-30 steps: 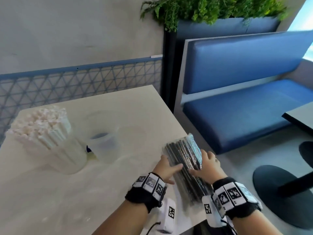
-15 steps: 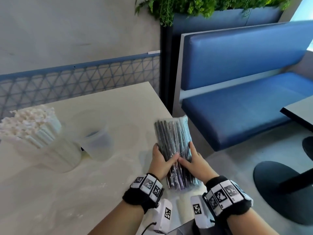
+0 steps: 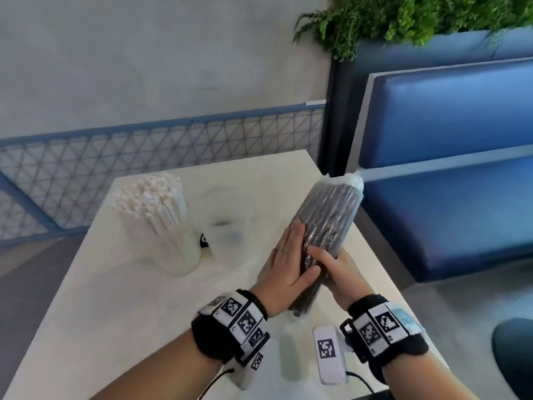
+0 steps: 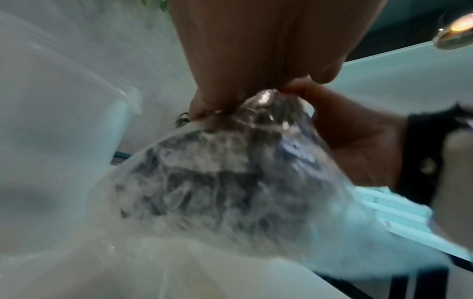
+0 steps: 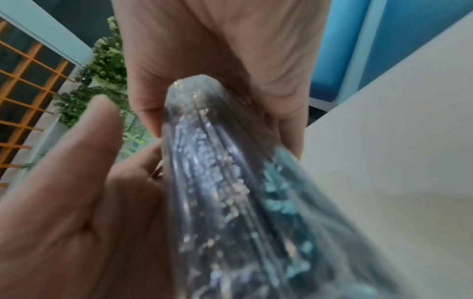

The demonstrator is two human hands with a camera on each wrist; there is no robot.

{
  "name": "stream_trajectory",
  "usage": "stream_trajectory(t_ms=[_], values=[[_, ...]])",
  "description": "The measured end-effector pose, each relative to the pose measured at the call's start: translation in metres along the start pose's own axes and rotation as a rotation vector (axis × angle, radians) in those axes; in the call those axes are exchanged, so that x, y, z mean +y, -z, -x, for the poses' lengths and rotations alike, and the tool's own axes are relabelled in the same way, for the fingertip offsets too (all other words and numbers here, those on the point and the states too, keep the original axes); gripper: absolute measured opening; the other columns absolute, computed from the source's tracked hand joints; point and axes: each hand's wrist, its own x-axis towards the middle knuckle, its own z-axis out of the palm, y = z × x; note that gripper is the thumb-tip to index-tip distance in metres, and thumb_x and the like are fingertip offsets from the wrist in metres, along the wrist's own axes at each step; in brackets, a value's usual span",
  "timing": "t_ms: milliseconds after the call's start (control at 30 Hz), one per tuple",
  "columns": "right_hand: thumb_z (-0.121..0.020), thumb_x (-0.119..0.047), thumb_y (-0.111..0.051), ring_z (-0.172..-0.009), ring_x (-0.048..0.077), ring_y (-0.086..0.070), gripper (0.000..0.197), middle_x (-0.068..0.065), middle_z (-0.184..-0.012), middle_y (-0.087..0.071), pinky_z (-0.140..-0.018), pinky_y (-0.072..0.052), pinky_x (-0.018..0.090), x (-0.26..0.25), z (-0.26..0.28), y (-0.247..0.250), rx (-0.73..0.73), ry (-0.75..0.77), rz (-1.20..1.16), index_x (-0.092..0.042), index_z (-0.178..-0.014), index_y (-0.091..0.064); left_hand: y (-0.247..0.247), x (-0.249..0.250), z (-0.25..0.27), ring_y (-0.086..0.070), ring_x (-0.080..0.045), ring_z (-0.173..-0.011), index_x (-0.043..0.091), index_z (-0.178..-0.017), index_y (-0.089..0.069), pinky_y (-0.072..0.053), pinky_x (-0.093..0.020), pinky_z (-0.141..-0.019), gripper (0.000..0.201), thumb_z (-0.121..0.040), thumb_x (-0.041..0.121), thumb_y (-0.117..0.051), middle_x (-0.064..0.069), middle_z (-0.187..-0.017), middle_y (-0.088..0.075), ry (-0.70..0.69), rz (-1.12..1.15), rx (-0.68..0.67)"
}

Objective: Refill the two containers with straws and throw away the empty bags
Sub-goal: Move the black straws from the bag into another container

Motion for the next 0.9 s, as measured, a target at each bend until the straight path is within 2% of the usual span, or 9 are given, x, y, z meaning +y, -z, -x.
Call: stream_trajectory(t_ms=[100, 167, 233, 333, 433, 500, 600, 733, 900], values=[[-0.08, -0.017, -0.058, -0.083, 0.017, -0.068, 0.036, 0.009, -0.097, -0.069, -0.067, -0.055, 0.027, 0.008, -0.001, -0.005, -0.001, -0.036, -0.057, -0.004, -0.114, -0.057, 0.028, -0.007, 0.0, 0.014, -0.003, -0.142, 0.026, -0.144, 0.02, 0.002, -0.036, -0.12, 0.087, -0.084, 0.064, -0.029, 0.011, -0.155, 0.017, 0.105, 0.133, -0.029], [-0.072, -0.019, -0.055, -0.081, 0.016, -0.068, 0.042, 0.007, -0.095, -0.07, -0.067, -0.055, 0.026, 0.01, -0.002, -0.009, -0.032, -0.064, -0.074, -0.005, -0.112, -0.056, 0.049, -0.011, 0.001, -0.004, -0.002, -0.14, 0.021, -0.147, 0.014, -0.006, -0.025, -0.117, 0.08, -0.093, 0.051, -0.037, 0.003, -0.159, 0.002, 0.198, 0.245, -0.063], [-0.08, -0.013, -0.053, -0.078, 0.015, -0.069, 0.031, 0.006, -0.091, -0.071, -0.065, -0.055, 0.025, 0.013, -0.003, -0.013, -0.06, -0.073, -0.076, -0.004, -0.109, -0.056, 0.065, -0.013, 0.005, -0.026, -0.006, -0.136, 0.019, -0.148, 0.007, -0.019, -0.02, -0.109, 0.08, -0.092, 0.043, -0.045, -0.001, -0.156, -0.02, 0.26, 0.237, -0.09], [-0.092, -0.003, -0.039, -0.068, 0.012, -0.068, 0.02, 0.003, -0.08, -0.072, -0.064, -0.054, 0.027, 0.015, -0.004, -0.019, -0.072, -0.099, -0.086, -0.006, -0.097, -0.058, 0.081, -0.023, 0.009, -0.043, -0.018, -0.131, 0.02, -0.147, -0.011, -0.03, -0.031, -0.112, 0.092, -0.078, 0.043, -0.067, -0.006, -0.144, -0.042, 0.314, 0.264, -0.042], [-0.09, -0.001, -0.04, -0.064, 0.012, -0.065, 0.018, 0.006, -0.082, -0.068, -0.063, -0.051, 0.029, 0.016, -0.003, -0.026, -0.062, -0.109, -0.059, -0.008, -0.094, -0.056, 0.087, -0.032, 0.014, -0.056, -0.016, -0.117, 0.02, -0.137, -0.033, -0.041, -0.04, -0.106, 0.099, -0.056, 0.05, -0.082, -0.001, -0.13, -0.056, 0.327, 0.338, 0.01], [-0.085, -0.006, -0.049, -0.07, 0.014, -0.066, 0.017, 0.007, -0.087, -0.068, -0.066, -0.052, 0.03, 0.017, -0.003, -0.031, -0.066, -0.086, -0.043, -0.007, -0.1, -0.057, 0.085, -0.034, 0.017, -0.058, -0.015, -0.111, 0.016, -0.13, -0.039, -0.044, -0.039, -0.103, 0.087, -0.059, 0.038, -0.084, -0.001, -0.124, -0.059, 0.331, 0.351, 0.045], [-0.071, -0.015, -0.051, -0.089, 0.02, -0.065, 0.042, 0.008, -0.104, -0.068, -0.078, -0.051, 0.035, 0.016, -0.003, -0.037, -0.082, -0.044, -0.008, -0.013, -0.112, -0.056, 0.086, -0.035, 0.022, -0.057, -0.012, -0.111, 0.014, -0.128, -0.036, -0.044, -0.032, -0.102, 0.082, -0.063, 0.028, -0.084, 0.002, -0.122, -0.056, 0.332, 0.306, 0.111], [-0.075, -0.02, -0.056, -0.101, 0.014, -0.065, 0.051, 0.0, -0.115, -0.065, -0.076, -0.054, 0.027, 0.008, -0.003, -0.044, -0.06, 0.096, 0.037, -0.02, -0.125, -0.047, 0.093, -0.031, 0.03, -0.056, -0.006, -0.101, 0.02, -0.125, -0.031, -0.043, -0.021, -0.091, 0.084, -0.062, 0.029, -0.085, 0.012, -0.111, -0.053, 0.285, 0.195, 0.127], [-0.088, -0.014, -0.058, -0.112, 0.024, -0.06, 0.043, 0.007, -0.121, -0.063, -0.091, -0.052, 0.037, -0.005, -0.009, -0.056, -0.08, 0.176, 0.06, -0.013, -0.128, -0.045, 0.094, -0.033, 0.045, -0.06, 0.0, -0.1, 0.03, -0.116, -0.04, -0.048, -0.022, -0.086, 0.074, -0.058, 0.034, -0.086, 0.016, -0.108, -0.06, 0.261, 0.305, 0.277]])
